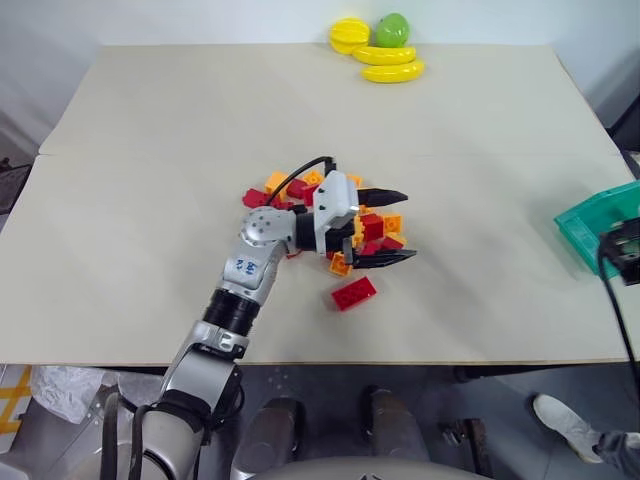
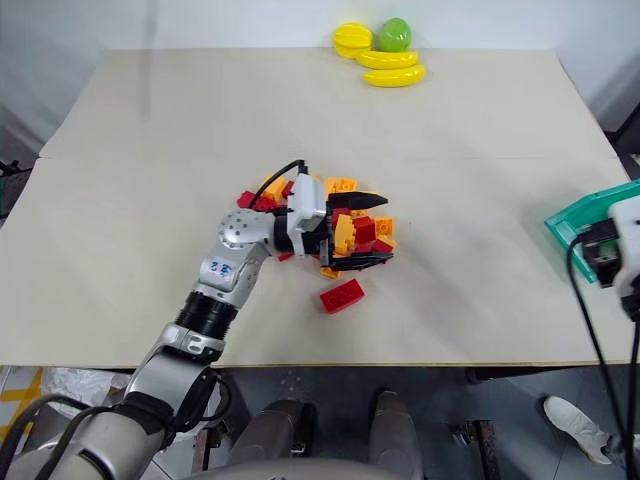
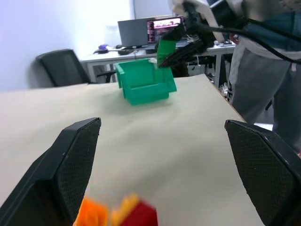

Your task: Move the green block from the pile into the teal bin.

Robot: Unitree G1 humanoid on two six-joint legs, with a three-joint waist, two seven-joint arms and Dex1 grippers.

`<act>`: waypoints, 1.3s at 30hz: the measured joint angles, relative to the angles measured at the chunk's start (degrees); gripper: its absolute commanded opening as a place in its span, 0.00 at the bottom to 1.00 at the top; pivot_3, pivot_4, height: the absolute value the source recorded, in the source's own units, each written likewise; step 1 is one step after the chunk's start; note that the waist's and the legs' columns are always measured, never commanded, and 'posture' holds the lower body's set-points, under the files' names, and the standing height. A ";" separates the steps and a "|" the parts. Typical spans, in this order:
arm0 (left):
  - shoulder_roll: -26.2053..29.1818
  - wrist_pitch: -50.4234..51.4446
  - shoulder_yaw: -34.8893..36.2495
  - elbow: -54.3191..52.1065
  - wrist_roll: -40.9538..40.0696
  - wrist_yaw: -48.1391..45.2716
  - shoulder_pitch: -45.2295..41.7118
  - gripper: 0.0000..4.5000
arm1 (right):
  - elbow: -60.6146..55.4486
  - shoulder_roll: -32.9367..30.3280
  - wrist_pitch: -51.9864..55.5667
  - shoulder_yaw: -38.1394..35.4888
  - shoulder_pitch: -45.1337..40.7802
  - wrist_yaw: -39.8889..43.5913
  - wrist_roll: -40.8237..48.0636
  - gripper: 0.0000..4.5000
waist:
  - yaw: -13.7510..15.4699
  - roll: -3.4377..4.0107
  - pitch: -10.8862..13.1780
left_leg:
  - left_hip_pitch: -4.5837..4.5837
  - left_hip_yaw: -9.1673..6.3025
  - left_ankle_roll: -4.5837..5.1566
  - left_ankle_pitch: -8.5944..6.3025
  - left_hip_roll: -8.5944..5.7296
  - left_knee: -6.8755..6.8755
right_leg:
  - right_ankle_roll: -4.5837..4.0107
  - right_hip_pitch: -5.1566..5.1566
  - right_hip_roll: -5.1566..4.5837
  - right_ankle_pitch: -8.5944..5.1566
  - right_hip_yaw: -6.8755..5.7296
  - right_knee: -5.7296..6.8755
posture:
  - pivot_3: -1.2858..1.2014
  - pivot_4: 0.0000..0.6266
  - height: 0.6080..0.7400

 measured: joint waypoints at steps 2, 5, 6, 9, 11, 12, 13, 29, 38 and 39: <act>-0.98 -1.18 -0.12 2.58 0.32 0.20 -1.04 1.00 | 7.23 -0.88 -4.21 0.48 -2.83 -0.27 -1.37 0.54 | -0.35 0.04 -0.01 | 0.04 0.06 0.00 0.00 0.03 -0.01 | 0.00 0.00 0.01 0.00 0.04 0.02 | 0.52 0.24 1.00; -1.72 -3.00 -0.08 5.91 0.75 0.39 -2.53 1.00 | 16.17 -0.94 -10.75 2.14 -7.46 0.16 -1.98 0.54 | -0.47 0.06 -0.02 | 0.07 0.11 -0.01 0.01 0.05 -0.02 | 0.00 -0.02 0.02 0.00 0.09 0.03 | 0.52 0.24 1.00; -1.74 -3.43 -0.03 6.37 0.95 0.43 -2.84 1.00 | 18.20 -0.96 -12.33 2.84 -8.56 0.50 -2.05 0.61 | -0.43 0.06 -0.02 | 0.06 0.11 -0.01 0.01 0.05 -0.02 | 0.00 -0.02 0.02 0.00 0.09 0.03 | 0.52 0.24 1.00; -1.77 -5.48 0.64 9.06 1.23 0.92 -4.31 1.00 | 33.31 -2.90 -21.73 7.09 -16.76 2.45 -3.04 0.82 | -0.45 0.19 0.00 | 0.06 0.23 0.09 0.06 0.04 0.01 | 0.10 -0.02 -0.05 0.09 0.21 -0.03 | 0.52 0.24 1.00; -1.46 -6.13 1.21 9.92 1.35 1.24 -4.52 1.00 | 36.83 -3.07 -24.79 7.60 -18.68 3.15 -3.06 0.96 | -0.28 0.20 0.00 | 0.05 0.18 0.08 0.06 0.06 -0.01 | 0.10 -0.02 -0.04 0.09 0.16 -0.05 | 0.52 0.24 1.00; -0.93 -6.42 1.32 10.35 1.55 1.58 -4.51 1.00 | 38.62 -3.10 -26.35 7.73 -19.59 3.31 -3.15 0.98 | -0.20 0.20 0.00 | 0.03 0.16 0.08 0.06 0.06 -0.04 | 0.09 -0.03 -0.04 0.09 0.16 -0.06 | 0.52 0.24 1.00; -0.40 -6.72 1.52 10.46 1.79 1.78 -4.50 1.00 | 39.53 -3.13 -27.26 7.78 -19.80 3.21 -3.50 0.98 | -0.15 0.20 0.00 | -0.03 0.12 0.08 0.06 0.07 -0.04 | 0.10 -0.07 -0.04 0.09 0.14 -0.07 | 0.52 0.24 1.00; 16.17 -0.20 12.43 9.43 0.86 9.10 -1.60 1.00 | 3.38 3.18 -16.98 4.99 1.41 19.55 13.79 0.98 | -0.38 0.22 -0.01 | -0.01 0.07 0.06 0.01 0.13 0.04 | 0.17 -0.03 -0.01 0.16 0.20 -0.07 | 0.52 0.24 1.00; 28.20 3.85 18.55 5.96 -2.18 4.48 12.42 1.00 | 11.26 3.25 -29.42 11.75 1.09 39.65 17.89 0.98 | -0.33 0.17 0.02 | 0.01 0.06 0.08 -0.02 0.16 0.05 | 0.14 -0.03 -0.05 0.15 0.15 -0.06 | 0.52 0.24 1.00; 29.71 3.86 19.73 5.62 -2.58 4.08 13.79 1.00 | 12.91 3.26 -30.54 12.46 -0.58 40.05 17.62 0.98 | -0.44 0.16 0.02 | 0.05 0.05 0.06 -0.02 0.20 0.05 | 0.12 -0.04 -0.05 0.14 0.15 -0.02 | 0.52 0.24 1.00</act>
